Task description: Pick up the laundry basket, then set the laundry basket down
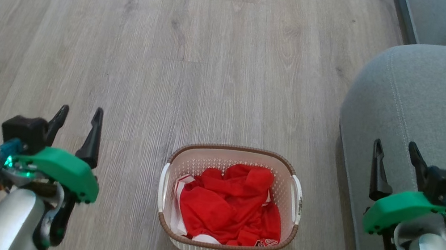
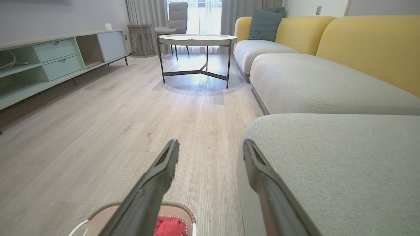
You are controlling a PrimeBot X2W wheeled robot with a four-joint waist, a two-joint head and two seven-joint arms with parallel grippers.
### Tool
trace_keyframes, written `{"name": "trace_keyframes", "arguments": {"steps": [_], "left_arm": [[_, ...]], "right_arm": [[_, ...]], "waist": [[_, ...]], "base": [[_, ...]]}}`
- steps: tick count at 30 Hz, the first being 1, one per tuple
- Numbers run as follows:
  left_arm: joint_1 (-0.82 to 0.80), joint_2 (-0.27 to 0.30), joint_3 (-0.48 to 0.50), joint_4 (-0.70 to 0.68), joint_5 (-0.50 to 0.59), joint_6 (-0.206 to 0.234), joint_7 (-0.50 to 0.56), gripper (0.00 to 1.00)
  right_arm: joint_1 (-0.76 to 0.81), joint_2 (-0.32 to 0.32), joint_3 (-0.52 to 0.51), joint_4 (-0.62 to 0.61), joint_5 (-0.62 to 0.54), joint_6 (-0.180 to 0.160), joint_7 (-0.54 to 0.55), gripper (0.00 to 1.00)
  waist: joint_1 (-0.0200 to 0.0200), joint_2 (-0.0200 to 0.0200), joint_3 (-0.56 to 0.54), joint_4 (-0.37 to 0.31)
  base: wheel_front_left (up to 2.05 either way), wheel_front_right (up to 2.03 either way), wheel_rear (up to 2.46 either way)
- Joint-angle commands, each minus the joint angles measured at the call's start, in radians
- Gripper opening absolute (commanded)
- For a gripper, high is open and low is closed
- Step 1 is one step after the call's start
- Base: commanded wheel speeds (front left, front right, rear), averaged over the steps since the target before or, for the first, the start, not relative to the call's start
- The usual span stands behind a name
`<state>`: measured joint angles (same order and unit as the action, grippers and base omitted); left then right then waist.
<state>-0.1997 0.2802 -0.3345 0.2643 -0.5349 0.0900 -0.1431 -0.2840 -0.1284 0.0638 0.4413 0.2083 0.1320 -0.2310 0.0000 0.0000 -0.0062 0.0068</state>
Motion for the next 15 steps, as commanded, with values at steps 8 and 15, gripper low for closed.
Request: {"name": "trace_keyframes", "arguments": {"steps": [8, 15], "left_arm": [[-0.075, 0.043, 0.024, -0.041, 0.031, 0.018, -0.016, 1.0], [-0.074, 0.042, 0.027, -0.04, 0.02, 0.02, -0.017, 1.0]], "right_arm": [[-0.056, -0.014, 0.029, -0.005, -0.003, -0.001, -0.018, 1.0], [-0.056, -0.014, 0.03, 0.002, 0.031, -0.001, -0.018, 1.0]], "waist": [[0.0, 0.0, 0.002, -0.001], [0.0, 0.0, 0.002, -0.002]], "base": [[0.0, 0.0, 0.0], [0.0, 0.0, 0.0]]}}
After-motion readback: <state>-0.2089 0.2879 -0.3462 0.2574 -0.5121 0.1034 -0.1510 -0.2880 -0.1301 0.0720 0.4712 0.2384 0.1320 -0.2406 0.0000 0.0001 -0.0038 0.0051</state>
